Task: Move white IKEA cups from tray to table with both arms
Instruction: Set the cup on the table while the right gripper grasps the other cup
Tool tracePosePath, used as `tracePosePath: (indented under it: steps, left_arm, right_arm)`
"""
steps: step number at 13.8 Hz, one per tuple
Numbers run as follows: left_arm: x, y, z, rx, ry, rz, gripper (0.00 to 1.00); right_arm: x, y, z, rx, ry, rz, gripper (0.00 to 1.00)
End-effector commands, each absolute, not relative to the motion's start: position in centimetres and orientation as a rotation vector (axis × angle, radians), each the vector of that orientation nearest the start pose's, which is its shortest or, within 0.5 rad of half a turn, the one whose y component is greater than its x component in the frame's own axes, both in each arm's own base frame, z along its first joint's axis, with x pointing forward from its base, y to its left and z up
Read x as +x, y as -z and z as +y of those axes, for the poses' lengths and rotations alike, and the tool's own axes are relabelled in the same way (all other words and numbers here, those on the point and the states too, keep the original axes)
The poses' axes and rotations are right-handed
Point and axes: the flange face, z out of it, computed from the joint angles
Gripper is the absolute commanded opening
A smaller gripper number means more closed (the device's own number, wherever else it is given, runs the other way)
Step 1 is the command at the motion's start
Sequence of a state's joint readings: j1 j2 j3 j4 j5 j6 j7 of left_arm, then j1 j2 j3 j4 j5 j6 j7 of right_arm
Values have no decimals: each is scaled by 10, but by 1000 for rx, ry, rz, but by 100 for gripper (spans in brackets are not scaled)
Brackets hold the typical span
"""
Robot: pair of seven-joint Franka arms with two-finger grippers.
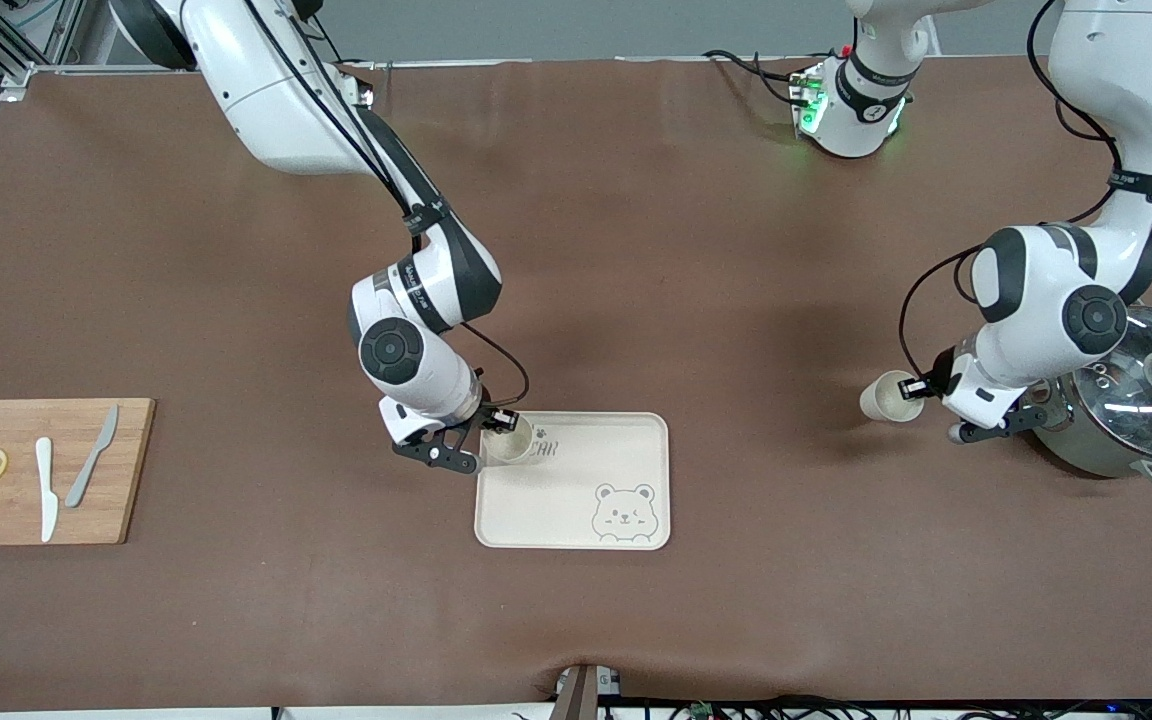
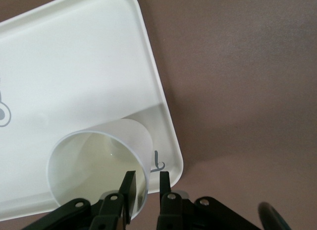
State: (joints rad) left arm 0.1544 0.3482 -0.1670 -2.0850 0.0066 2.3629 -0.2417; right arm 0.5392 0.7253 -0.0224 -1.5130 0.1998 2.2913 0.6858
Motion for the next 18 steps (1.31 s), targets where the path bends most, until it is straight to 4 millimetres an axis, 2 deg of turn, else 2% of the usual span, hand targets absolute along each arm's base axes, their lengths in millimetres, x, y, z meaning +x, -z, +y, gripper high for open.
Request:
tracePosePath:
  steps: [1,2,4,5,6,7,8,10,12,15,18]
  left_arm:
    - [560,-251,-6,-3161,-71,-340,0]
    - [557,-247,-6,-3162,-66,-337,0]
    - [557,-248,-6,-3162,-64,-337,0]
    - [558,-248,-7,-3164,-63,-325,4]
    - [559,-247,-7,-3165,-63,-318,50]
    - [560,-250,-7,-3166,-54,-319,91]
    - [562,-254,-7,-3166,-46,-316,100]
    - [572,-276,-6,-3168,7,-297,100]
    - [585,-308,-10,-3168,22,-278,100]
    - [608,-375,-9,-3160,-23,-263,100]
    - [622,-446,-7,-3160,-53,-205,100]
  right_arm:
    - [627,-238,367,-2963,-29,453,8]
    - [627,-238,368,-2963,-29,452,0]
    - [631,-245,369,-2956,-15,451,0]
    - [632,-249,370,-2949,-13,463,0]
    - [636,-258,372,-2936,-2,482,0]
    - [640,-269,373,-2923,15,490,0]
    - [642,-274,370,-2929,-10,496,0]
    - [643,-292,365,-2960,-77,496,0]
    - [653,-304,335,-2980,-99,546,0]
    - [663,-323,280,-2985,-226,621,0]
    - [657,-334,223,-2994,-282,509,0]
